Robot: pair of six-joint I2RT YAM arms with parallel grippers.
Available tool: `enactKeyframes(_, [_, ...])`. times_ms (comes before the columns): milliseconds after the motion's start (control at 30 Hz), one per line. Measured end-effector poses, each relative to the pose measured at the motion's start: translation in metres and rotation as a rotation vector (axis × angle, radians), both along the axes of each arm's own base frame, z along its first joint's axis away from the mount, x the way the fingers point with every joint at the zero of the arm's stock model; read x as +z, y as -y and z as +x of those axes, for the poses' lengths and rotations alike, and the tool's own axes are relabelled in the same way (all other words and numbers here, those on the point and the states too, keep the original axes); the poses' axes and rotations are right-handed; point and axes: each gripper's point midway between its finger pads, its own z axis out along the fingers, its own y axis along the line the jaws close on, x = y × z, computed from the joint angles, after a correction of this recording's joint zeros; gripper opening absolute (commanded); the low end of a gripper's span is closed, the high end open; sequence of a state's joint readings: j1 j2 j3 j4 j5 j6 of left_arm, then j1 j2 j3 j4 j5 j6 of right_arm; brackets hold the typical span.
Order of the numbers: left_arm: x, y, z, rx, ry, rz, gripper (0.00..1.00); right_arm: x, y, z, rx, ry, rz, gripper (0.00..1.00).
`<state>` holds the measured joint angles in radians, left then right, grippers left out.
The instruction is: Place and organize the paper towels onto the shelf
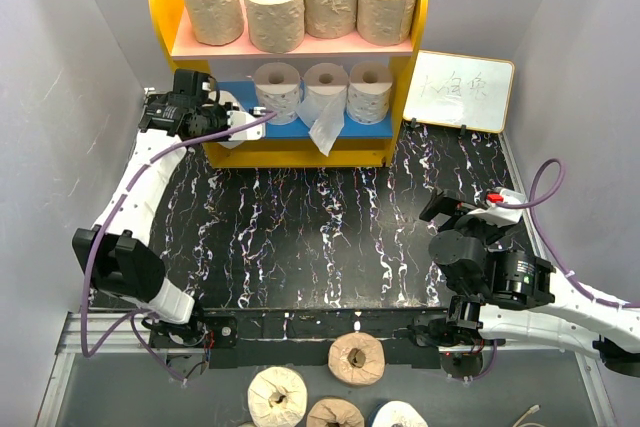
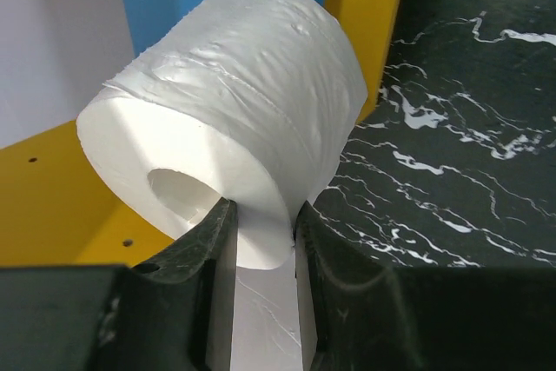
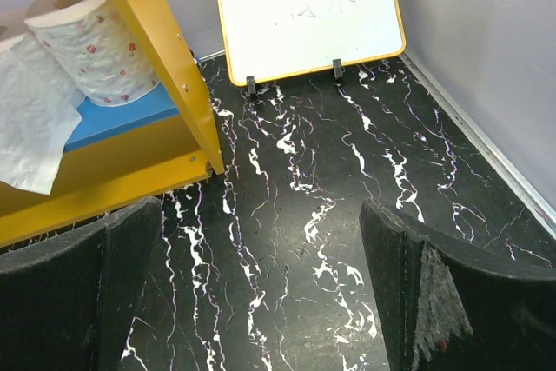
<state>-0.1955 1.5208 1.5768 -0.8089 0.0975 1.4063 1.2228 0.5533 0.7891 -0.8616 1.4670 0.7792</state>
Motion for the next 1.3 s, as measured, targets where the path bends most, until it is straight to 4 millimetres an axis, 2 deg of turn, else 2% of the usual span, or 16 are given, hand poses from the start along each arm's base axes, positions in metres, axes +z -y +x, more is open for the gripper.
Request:
enactKeyframes(333, [0.008, 0.008, 0.05, -0.03, 0.087, 0.025, 0.0, 0.0, -0.001, 0.0, 0.0, -0.001, -0.004, 0.96])
enactKeyframes(467, [0.006, 0.009, 0.06, -0.036, 0.109, 0.029, 0.02, 0.0, -0.001, 0.0, 0.0, -0.001, -0.004, 0.97])
enactKeyframes(533, [0.007, 0.009, 0.064, -0.038, 0.126, 0.033, 0.09, 0.0, -0.001, 0.0, 0.0, -0.001, -0.004, 0.97])
enactKeyframes(567, [0.008, 0.009, 0.066, -0.036, 0.138, 0.035, 0.23, 0.0, -0.001, 0.0, 0.0, -0.001, -0.004, 0.97])
enactKeyframes(600, [0.007, 0.009, 0.069, -0.035, 0.149, 0.037, 0.28, 0.0, -0.001, 0.0, 0.0, -0.002, -0.004, 0.97])
enactKeyframes(833, [-0.003, 0.008, 0.07, -0.045, 0.154, 0.053, 0.3, -0.001, -0.003, 0.001, 0.0, -0.005, -0.015, 0.97])
enactKeyframes(867, [-0.002, 0.008, 0.07, -0.047, 0.156, 0.055, 0.33, -0.001, -0.003, 0.001, 0.0, -0.006, -0.018, 0.98])
enactKeyframes(900, [-0.001, 0.008, 0.07, -0.048, 0.159, 0.056, 0.71, -0.002, -0.003, 0.001, 0.001, -0.007, -0.019, 0.98])
enactKeyframes(933, [-0.001, 0.008, 0.07, -0.05, 0.159, 0.058, 0.95, -0.002, -0.003, 0.001, 0.0, -0.006, -0.019, 0.99])
enactKeyframes(967, [0.0, 0.008, 0.07, -0.055, 0.163, 0.063, 0.98, -0.001, -0.003, 0.001, 0.0, -0.006, -0.019, 0.98])
enactKeyframes(1133, [0.016, 0.008, 0.07, -0.051, 0.21, 0.054, 0.99, -0.001, -0.002, 0.001, 0.0, -0.005, -0.016, 0.99])
enactKeyframes(1300, [0.056, 0.008, 0.066, -0.021, 0.322, 0.005, 0.99, 0.001, 0.001, 0.0, 0.0, 0.002, 0.005, 0.99])
